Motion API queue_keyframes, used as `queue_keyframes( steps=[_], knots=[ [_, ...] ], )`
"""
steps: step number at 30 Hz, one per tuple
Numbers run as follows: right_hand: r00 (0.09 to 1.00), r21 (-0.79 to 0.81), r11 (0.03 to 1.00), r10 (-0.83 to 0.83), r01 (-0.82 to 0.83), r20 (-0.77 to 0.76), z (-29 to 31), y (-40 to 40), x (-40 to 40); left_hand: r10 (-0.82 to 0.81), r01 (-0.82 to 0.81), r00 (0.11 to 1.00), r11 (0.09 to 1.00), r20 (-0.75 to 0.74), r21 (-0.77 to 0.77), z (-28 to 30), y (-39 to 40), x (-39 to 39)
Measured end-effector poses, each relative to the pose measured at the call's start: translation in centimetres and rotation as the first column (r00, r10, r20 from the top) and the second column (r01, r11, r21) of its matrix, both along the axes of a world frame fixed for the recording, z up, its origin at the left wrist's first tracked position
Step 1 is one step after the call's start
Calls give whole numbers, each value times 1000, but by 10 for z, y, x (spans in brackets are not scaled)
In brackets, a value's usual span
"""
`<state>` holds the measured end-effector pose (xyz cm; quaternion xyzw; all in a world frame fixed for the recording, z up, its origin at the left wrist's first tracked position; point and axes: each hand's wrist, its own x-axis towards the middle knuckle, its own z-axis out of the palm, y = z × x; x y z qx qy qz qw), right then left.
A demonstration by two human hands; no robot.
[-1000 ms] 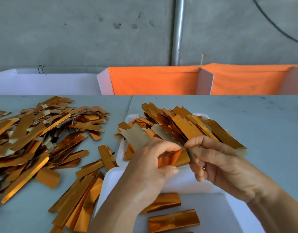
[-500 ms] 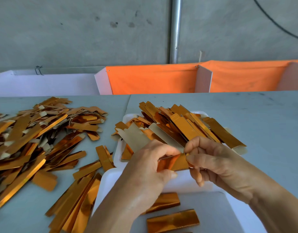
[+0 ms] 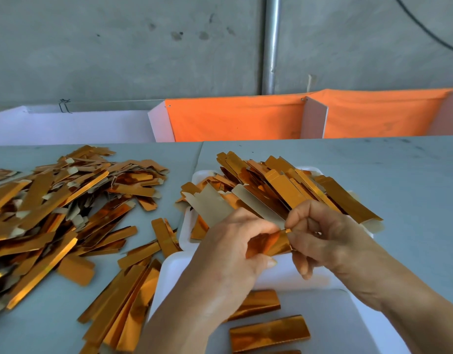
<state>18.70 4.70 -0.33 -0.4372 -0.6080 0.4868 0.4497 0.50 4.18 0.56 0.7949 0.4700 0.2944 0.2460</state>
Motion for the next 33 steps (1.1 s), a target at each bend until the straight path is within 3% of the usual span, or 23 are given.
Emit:
queue_keyframes(
  steps=[8,10,15,19,27,31,33],
  knots=[
    [939,-159,967,144,-201,-313,5,-1,7,-9,9,1000,998,0,60,3,-1,-2],
    [936,-169,967,127,-190,-328,5,-1,6,-8,8,1000,996,-5,83,4,-3,-1],
    [986,-79,997,-40,27,-160,-6,1,-3,12,-3,998,990,-64,142,7,-5,1],
    [941,-163,979,63,-124,-333,-2,-1,1,7,-1,999,990,-46,140,7,-5,0],
    [776,-190,914,178,-358,-605,0,2,9,-89,90,981,996,173,3,11,-5,-2],
    [716,-166,880,238,-445,-657,1,2,11,-131,154,947,987,293,-56,11,-6,-2],
    [740,-163,891,237,-423,-629,1,1,11,-119,156,937,984,328,-86,10,-6,-2]
  ],
)
